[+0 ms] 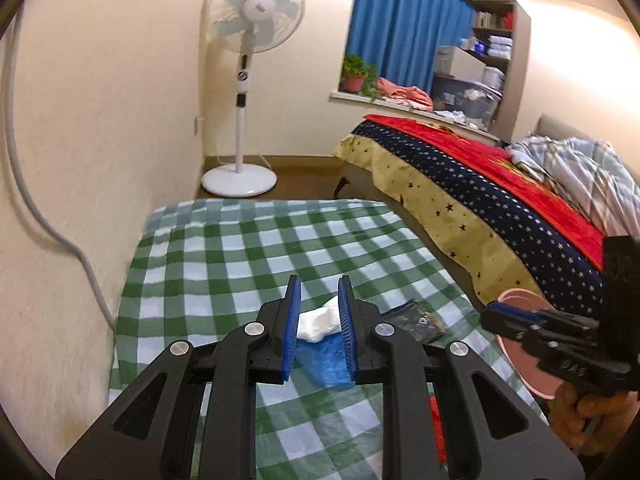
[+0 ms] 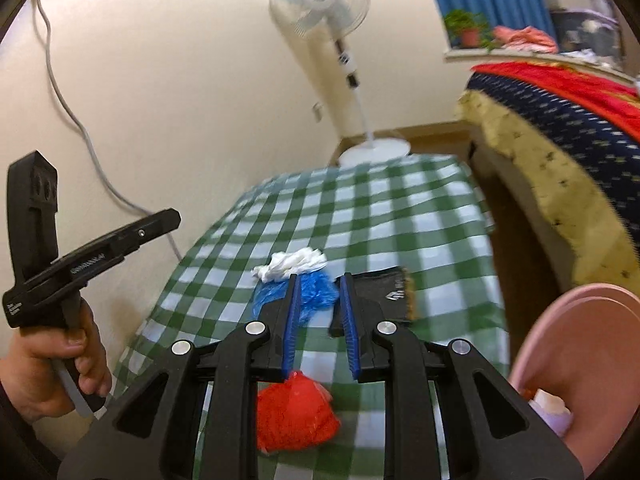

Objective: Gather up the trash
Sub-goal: 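Move both grippers back over the bed toward the white tissue and blue bag, then grasp the white tissue with the left gripper while the right gripper grasps the blue plastic bag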

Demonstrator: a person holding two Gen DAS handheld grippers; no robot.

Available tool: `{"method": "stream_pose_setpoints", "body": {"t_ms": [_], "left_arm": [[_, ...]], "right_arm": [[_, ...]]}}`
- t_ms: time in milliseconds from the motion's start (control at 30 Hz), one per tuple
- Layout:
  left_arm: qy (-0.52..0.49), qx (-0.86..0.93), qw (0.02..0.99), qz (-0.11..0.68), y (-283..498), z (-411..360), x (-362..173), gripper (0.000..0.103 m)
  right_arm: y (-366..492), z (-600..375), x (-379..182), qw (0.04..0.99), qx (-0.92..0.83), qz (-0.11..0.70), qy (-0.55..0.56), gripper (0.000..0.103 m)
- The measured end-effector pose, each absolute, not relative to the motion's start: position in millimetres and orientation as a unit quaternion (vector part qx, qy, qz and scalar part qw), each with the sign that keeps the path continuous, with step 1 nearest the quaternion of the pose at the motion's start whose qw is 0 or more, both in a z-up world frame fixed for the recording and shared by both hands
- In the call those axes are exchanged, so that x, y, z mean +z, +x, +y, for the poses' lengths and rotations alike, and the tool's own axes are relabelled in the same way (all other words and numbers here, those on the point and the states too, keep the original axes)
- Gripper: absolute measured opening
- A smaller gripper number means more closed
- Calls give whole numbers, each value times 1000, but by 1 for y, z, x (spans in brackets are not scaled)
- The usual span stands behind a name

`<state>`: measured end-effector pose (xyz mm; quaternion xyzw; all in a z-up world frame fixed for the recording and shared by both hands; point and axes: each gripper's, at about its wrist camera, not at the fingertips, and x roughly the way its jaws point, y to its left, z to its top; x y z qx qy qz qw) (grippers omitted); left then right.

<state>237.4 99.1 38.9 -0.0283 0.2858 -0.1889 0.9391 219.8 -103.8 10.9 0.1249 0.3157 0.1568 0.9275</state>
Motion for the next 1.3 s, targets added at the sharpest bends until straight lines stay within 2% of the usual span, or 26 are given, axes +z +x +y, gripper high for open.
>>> {"method": "stream_pose_setpoints", "body": {"t_ms": [133, 233, 400, 700, 800, 967, 1100, 1200, 1300], "left_arm": [[-32, -190, 936, 293, 249, 105, 26, 19], [-42, -191, 934, 301, 256, 106, 18, 19], [-56, -193, 933, 300, 263, 109, 14, 19], [-49, -226, 917, 324, 276, 88, -10, 19], [-44, -237, 912, 333, 280, 77, -18, 19], [-25, -243, 901, 359, 290, 63, -36, 20], [-17, -245, 894, 375, 296, 58, -47, 20], [-9, -243, 892, 380, 298, 55, -51, 20], [-10, -248, 889, 385, 299, 53, -54, 20]], "right_arm": [[251, -91, -8, 914, 171, 347, 123, 23], [269, -83, -23, 901, 181, 373, 123, 28], [290, -75, -43, 884, 191, 407, 124, 46], [303, -67, -58, 869, 207, 437, 108, 48], [303, -63, -61, 866, 214, 442, 96, 38], [302, -61, -64, 864, 214, 446, 91, 30], [303, -63, -66, 863, 213, 448, 91, 12], [303, -63, -66, 862, 216, 449, 89, 4], [301, -62, -65, 865, 215, 445, 86, 2]]}}
